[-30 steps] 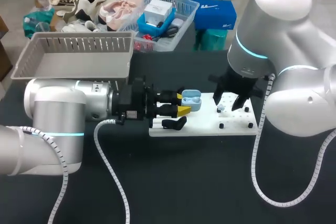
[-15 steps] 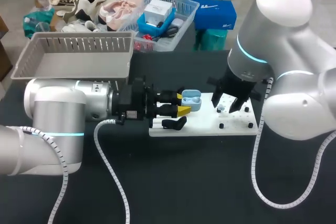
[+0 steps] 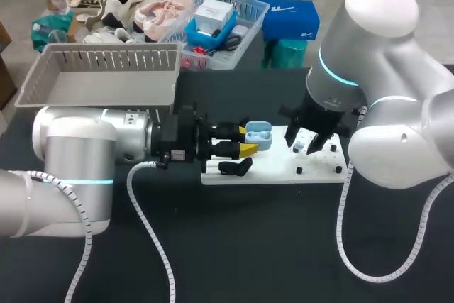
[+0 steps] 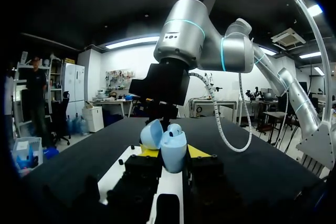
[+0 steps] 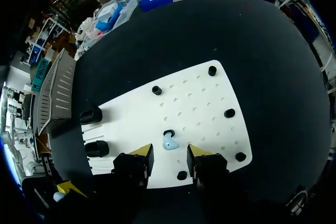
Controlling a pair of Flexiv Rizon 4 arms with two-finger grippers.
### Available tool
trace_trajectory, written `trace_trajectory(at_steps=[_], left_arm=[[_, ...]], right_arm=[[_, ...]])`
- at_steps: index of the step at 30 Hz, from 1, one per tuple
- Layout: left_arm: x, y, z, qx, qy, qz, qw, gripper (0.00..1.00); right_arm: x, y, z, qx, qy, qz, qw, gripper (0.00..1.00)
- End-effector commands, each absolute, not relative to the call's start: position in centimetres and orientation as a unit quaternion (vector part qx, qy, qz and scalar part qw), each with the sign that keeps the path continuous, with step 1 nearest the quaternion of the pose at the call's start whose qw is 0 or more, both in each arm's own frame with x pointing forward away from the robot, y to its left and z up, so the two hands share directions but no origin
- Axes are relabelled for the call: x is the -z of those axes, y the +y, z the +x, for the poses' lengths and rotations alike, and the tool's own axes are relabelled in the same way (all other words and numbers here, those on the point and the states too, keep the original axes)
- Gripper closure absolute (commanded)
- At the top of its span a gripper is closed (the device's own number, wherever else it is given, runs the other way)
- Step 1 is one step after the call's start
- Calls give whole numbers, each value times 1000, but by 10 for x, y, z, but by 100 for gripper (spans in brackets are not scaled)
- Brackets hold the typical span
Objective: Pick up each earbud case from the left stands, insert the matching earbuds, close the lid, and place the case in the box.
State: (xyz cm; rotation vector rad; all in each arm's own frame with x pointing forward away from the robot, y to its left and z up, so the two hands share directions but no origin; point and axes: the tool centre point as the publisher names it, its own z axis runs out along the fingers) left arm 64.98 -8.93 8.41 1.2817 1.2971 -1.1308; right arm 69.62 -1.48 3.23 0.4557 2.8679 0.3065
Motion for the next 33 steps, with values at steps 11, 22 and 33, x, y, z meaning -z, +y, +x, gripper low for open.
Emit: trace_trajectory(at_steps=[11, 22, 33], left_arm=[[-84, -90, 648, 461, 533, 523, 480, 100], [-84, -90, 648, 461, 533, 523, 480, 100], [-84, -90, 648, 461, 533, 523, 480, 100]], right_arm=[[-27, -14, 699, -105, 977, 154, 108, 64], [-26, -14, 699, -104, 977, 155, 107, 67], [-25, -14, 701, -104, 977, 155, 106, 66]])
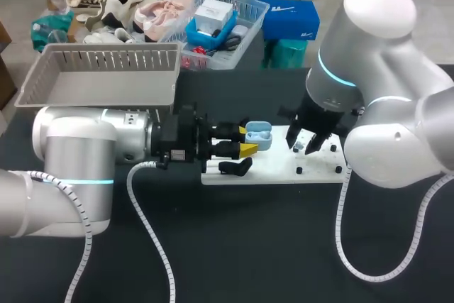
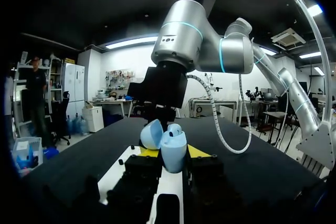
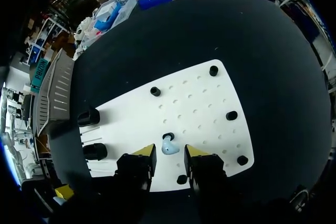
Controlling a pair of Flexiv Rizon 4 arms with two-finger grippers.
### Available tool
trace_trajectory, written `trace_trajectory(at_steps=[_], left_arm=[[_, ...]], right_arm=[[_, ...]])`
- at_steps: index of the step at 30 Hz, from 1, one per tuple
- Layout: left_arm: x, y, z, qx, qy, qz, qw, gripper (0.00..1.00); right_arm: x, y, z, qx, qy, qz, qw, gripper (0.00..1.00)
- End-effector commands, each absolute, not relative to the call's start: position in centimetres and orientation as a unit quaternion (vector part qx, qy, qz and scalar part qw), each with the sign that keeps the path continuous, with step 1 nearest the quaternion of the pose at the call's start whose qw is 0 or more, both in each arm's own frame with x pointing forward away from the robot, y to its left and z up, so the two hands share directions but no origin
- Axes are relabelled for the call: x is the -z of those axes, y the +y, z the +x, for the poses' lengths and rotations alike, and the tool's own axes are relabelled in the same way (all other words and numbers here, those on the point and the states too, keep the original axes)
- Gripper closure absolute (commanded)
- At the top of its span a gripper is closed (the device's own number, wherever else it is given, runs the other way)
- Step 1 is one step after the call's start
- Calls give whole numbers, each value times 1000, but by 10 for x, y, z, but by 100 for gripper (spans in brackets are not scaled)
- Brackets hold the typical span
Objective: Pick up each earbud case from the left stands, insert the matching earbuds, close the lid, and place the case in the box.
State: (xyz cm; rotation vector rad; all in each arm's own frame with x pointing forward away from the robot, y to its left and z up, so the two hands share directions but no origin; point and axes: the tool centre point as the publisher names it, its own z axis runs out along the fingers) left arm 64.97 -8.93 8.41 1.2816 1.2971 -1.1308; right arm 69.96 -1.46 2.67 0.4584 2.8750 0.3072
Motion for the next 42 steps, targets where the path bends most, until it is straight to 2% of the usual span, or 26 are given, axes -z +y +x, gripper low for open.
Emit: trace_trajectory(at_steps=[1, 14, 27, 29, 30, 37, 38, 39, 42], left_arm=[[-84, -90, 648, 461, 533, 523, 480, 100], [-84, -90, 648, 461, 533, 523, 480, 100], [-84, -90, 648, 461, 533, 523, 480, 100], [-84, -90, 648, 461, 533, 523, 480, 100], [-84, -90, 648, 461, 533, 523, 480, 100], [-84, -90, 648, 461, 533, 523, 480, 100], [-84, -90, 648, 461, 533, 523, 480, 100], [-84, -90, 648, 461, 533, 523, 480, 100], [-84, -90, 648, 461, 533, 523, 480, 100]], right_arm=[[-25, -14, 701, -104, 977, 155, 105, 67], [-24, -14, 704, -104, 977, 155, 104, 66], [-23, -14, 703, -103, 977, 155, 102, 70], [-22, -14, 703, -104, 977, 155, 102, 74], [-22, -14, 703, -104, 977, 155, 102, 81], [-21, -15, 704, -103, 977, 156, 103, 82], [-21, -15, 704, -104, 977, 156, 102, 87], [-21, -15, 704, -104, 977, 155, 102, 100], [-24, -15, 703, -105, 977, 154, 102, 100]])
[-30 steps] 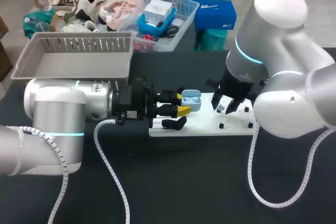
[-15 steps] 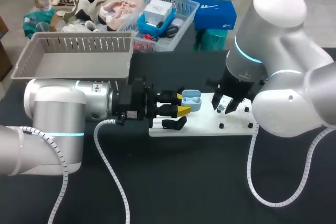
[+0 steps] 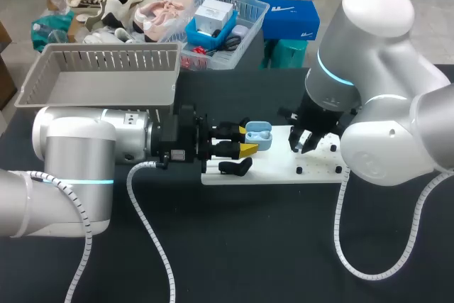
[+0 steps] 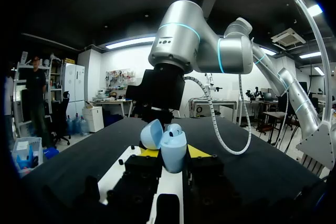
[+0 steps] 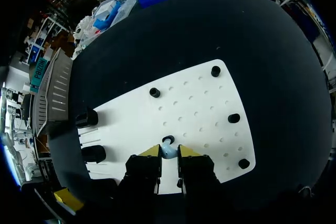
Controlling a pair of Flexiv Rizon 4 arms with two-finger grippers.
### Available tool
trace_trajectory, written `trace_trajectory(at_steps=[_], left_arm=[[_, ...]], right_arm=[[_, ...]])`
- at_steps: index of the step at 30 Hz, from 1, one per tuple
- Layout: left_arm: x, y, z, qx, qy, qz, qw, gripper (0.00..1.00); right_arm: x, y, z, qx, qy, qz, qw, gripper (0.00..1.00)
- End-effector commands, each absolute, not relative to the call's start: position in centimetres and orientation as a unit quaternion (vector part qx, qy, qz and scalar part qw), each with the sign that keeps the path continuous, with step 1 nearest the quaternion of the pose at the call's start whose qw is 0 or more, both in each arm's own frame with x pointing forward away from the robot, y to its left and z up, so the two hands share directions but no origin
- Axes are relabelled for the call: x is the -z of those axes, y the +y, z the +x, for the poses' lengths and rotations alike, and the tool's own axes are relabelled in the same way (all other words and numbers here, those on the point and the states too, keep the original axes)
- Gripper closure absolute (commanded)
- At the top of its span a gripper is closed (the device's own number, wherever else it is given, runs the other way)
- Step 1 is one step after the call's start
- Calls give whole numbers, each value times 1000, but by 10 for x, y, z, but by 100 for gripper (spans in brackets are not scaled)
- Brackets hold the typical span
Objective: Pick up each earbud case from the left stands, insert the matching earbuds, close the lid, and place the case in the box.
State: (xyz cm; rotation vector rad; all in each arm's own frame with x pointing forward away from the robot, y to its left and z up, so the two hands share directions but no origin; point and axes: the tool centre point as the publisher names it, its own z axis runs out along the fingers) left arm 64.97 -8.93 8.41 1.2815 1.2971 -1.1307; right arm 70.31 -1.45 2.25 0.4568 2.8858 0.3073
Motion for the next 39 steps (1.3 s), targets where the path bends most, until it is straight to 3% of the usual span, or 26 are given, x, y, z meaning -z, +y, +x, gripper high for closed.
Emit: trace_trajectory(at_steps=[1, 20, 30, 39], left_arm=[[-84, -90, 648, 461, 533, 523, 480, 100], [-84, -90, 648, 461, 533, 523, 480, 100], [-84, -90, 648, 461, 533, 523, 480, 100], [-84, -90, 648, 461, 533, 523, 480, 100]], right_arm=[[-26, -15, 702, -106, 977, 155, 103, 100], [-115, -34, 668, -131, 954, 182, 199, 100], [-181, -6, 632, -121, 960, 112, 224, 100], [-212, 26, 618, -123, 973, 26, 195, 100]])
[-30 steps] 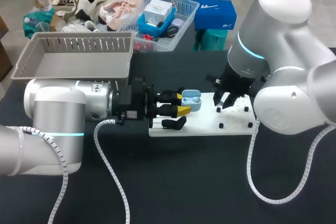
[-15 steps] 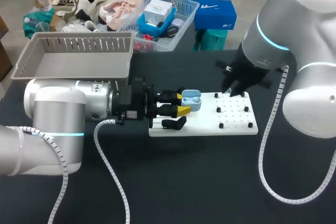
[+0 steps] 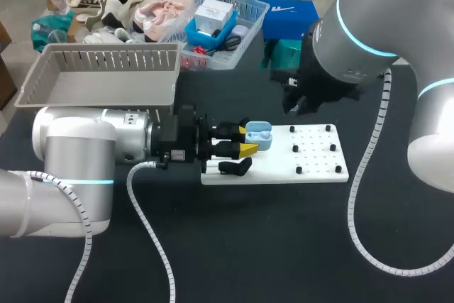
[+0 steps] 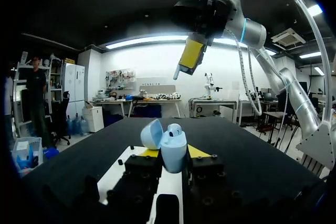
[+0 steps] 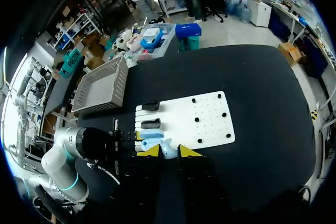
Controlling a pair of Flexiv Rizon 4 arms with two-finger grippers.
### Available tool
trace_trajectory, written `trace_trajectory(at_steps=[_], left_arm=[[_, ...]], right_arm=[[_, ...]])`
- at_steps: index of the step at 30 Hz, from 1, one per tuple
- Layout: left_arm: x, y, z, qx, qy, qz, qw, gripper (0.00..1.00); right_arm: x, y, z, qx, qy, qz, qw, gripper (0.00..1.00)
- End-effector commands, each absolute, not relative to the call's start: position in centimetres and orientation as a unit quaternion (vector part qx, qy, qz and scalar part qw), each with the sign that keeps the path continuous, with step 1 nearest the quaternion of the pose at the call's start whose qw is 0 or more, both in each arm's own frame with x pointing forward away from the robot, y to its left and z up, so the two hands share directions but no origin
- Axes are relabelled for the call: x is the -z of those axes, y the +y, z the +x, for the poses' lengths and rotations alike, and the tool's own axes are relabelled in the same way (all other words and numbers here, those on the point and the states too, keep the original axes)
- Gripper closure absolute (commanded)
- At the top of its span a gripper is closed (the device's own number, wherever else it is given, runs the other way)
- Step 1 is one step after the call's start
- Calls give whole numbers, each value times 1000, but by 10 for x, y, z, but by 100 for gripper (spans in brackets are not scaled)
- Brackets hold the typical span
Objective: Pick up each earbud case from the left stands, insert the matching earbuds, close the lid, and place the case in the box.
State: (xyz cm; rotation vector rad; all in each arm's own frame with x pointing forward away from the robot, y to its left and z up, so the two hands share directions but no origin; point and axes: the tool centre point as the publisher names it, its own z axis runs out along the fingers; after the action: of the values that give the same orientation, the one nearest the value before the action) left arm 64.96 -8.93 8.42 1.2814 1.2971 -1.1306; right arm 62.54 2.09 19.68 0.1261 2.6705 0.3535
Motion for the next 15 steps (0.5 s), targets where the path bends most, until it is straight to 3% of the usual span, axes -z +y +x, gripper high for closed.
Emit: trace_trajectory(at_steps=[1, 9, 15], left_arm=[[-84, -90, 648, 461, 533, 523, 480, 100], [-84, -90, 648, 461, 533, 523, 480, 100], [-84, -90, 648, 461, 533, 523, 480, 100]], right_arm=[[-213, 29, 618, -131, 975, 13, 180, 100], [-208, 51, 618, -142, 984, -67, 84, 100], [-201, 61, 619, -131, 986, -91, 56, 100]])
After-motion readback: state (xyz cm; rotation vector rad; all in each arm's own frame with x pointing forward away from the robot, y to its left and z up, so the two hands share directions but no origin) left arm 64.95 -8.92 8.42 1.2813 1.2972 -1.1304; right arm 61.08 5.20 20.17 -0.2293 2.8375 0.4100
